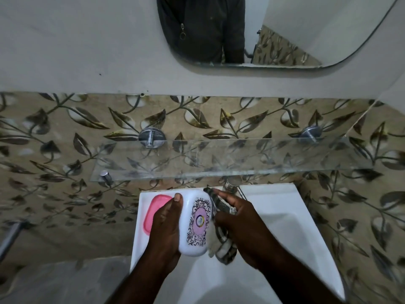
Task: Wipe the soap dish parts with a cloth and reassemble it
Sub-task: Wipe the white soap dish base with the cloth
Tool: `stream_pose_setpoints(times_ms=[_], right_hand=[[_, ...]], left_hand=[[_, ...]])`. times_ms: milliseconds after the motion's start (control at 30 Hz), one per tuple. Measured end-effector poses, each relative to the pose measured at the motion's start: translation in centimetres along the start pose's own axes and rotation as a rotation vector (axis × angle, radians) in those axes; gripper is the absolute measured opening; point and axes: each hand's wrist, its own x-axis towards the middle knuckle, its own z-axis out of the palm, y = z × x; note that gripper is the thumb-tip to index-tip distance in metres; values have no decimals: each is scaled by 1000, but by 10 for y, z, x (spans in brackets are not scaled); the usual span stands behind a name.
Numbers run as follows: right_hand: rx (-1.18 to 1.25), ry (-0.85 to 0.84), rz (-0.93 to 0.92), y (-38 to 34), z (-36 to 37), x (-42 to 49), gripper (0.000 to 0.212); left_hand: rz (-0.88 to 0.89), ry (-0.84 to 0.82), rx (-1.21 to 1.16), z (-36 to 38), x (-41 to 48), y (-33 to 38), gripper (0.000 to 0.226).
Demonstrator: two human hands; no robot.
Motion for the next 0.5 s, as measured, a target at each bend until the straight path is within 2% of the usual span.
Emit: stream_pose_setpoints(times_ms=[133,300,433,500], right_hand=[[-1,-51,54,15,8,-14,51],[-23,101,29,7,-4,4,44],[-76,-33,67,9,10,-9,48],[-155,-44,44,14,17,-20,53]], left_hand=[[-60,19,-110,-5,7,-5,54],[-183,4,-151,-2,0,-27,52],[-155,128,-252,-7,19,-22,46],[-139,159,-285,-13,24,-16,33]])
